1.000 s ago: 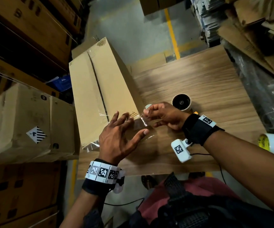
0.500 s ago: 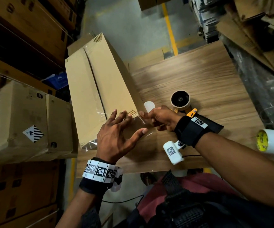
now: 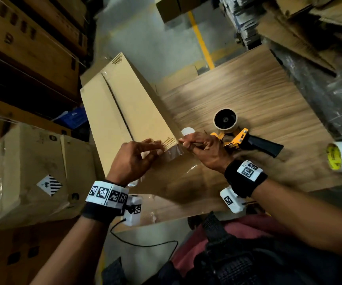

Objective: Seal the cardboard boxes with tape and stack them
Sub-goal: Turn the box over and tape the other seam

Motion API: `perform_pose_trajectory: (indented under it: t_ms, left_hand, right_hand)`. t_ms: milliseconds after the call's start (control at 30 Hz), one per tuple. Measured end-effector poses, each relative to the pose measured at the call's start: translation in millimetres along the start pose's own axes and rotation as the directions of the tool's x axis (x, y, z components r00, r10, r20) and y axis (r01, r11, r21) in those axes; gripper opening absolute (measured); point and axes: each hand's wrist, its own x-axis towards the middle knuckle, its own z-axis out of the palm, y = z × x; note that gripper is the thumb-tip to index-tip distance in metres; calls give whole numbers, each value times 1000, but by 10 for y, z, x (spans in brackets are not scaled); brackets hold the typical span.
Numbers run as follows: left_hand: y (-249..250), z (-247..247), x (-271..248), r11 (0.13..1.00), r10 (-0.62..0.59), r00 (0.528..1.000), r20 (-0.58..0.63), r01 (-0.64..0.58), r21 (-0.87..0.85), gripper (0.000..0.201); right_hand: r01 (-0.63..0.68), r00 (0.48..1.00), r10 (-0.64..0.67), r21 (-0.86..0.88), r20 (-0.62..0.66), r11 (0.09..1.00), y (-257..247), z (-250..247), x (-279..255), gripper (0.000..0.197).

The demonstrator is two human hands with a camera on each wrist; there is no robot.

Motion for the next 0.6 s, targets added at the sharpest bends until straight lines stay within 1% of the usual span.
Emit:
perform_pose_trajectory:
  t_ms: [67, 100, 167, 233, 300, 400, 433, 467, 533, 567, 600]
  left_hand:
    - [-50, -68, 73, 996, 73, 997, 31, -75, 55, 23]
    - [-50, -92, 111, 993, 90, 995, 41, -93, 72, 22]
    - [-76, -153, 158, 984, 140, 987, 80, -148, 102, 21]
    - [-126, -203, 215, 973, 187, 975, 124, -201, 115, 20]
    - [-190, -235, 272, 957, 239, 956, 169, -261, 127, 20]
    - [-286, -265, 343, 930, 304, 927, 217, -339, 144, 23]
    - [-313, -275, 363, 919, 330, 916, 226, -366, 144, 23]
    - [-342, -283, 381, 909, 356, 905, 234, -393, 140, 23]
    - [-399, -295, 405, 897, 384, 889, 250, -424, 128, 24]
    - [-426, -300, 414, 894, 392, 884, 255, -432, 121, 25]
    - [-448, -301, 423, 892, 398, 880, 259, -437, 114, 26]
  right_hand:
    - [98, 992, -102, -46, -79, 994, 34, 104, -20, 19]
    - [127, 984, -134, -65, -117, 990, 69, 134, -24, 22]
    - [186, 953, -207, -114, -222, 976, 127, 236, -91, 24]
    - [233, 916, -283, -197, -283, 952, 175, 344, -153, 24]
    - [223, 885, -324, -308, -334, 925, 228, 499, -198, 27]
    - [164, 821, -375, -451, -431, 877, 297, 712, -211, 28]
    - [152, 807, -380, -462, -452, 874, 298, 742, -215, 27]
    - [137, 804, -360, -442, -473, 887, 282, 752, -229, 28]
    - [73, 818, -240, -320, -522, 945, 263, 741, -269, 36]
    - [30, 822, -163, -245, -546, 969, 247, 739, -287, 36]
    - [-5, 814, -100, -179, -573, 984, 234, 742, -294, 32]
